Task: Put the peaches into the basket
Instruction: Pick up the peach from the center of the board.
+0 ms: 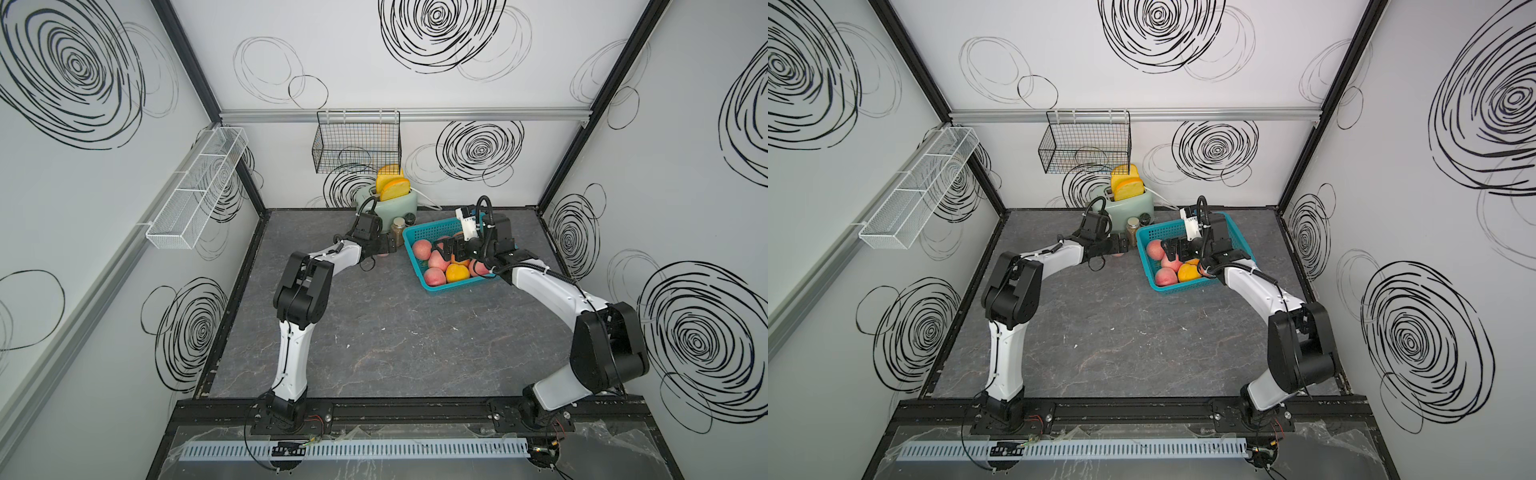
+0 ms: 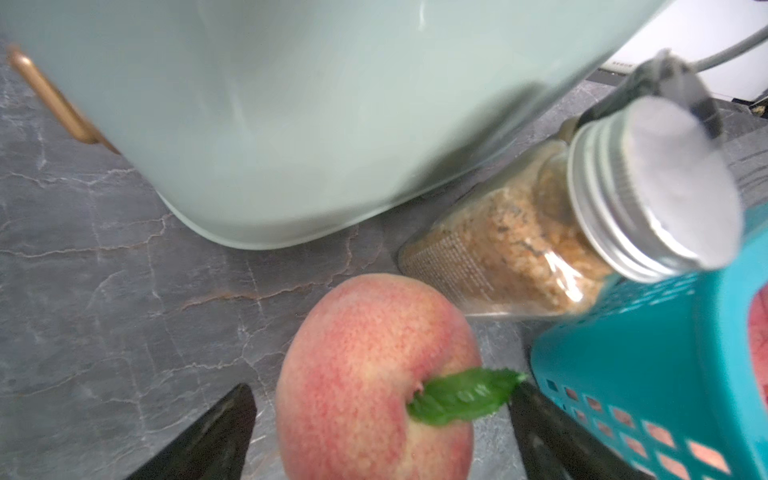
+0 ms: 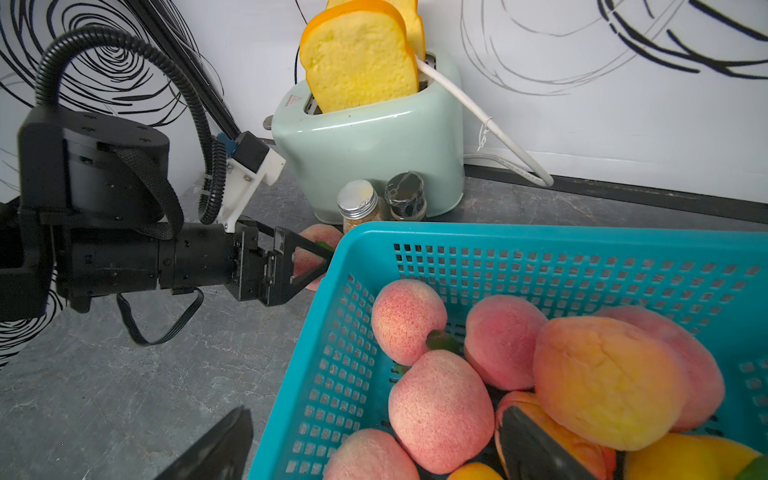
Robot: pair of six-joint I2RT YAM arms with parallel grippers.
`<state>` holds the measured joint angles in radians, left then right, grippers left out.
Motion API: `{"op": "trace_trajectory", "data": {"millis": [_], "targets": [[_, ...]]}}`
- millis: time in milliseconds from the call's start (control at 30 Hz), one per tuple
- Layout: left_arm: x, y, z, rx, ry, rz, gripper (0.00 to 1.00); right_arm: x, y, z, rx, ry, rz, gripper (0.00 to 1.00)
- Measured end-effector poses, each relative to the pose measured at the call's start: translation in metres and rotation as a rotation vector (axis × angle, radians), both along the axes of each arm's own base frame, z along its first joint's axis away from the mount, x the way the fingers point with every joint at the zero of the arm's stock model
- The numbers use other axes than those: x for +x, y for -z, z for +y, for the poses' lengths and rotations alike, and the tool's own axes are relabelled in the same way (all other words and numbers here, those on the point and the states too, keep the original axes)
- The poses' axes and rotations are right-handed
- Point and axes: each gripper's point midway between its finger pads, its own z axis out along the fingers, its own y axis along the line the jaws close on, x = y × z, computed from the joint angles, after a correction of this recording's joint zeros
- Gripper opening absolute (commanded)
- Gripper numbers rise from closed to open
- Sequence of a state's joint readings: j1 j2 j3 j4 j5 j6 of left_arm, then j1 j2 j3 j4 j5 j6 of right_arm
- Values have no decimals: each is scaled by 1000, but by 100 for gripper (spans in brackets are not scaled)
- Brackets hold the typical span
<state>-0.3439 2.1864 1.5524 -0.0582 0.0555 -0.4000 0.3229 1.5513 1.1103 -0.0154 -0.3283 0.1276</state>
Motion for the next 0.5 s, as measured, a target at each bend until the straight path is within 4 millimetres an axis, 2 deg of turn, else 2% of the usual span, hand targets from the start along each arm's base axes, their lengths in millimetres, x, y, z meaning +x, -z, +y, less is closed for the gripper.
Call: {"op": "trace_trajectory", "data": {"millis": [200,500], "targets": [[-1,5,0,1,2,9,90,0,1,-2,0,3,2,96],[1,5,3,-7,-3,8,77,2,1,-7,5,11,4,96]]}}
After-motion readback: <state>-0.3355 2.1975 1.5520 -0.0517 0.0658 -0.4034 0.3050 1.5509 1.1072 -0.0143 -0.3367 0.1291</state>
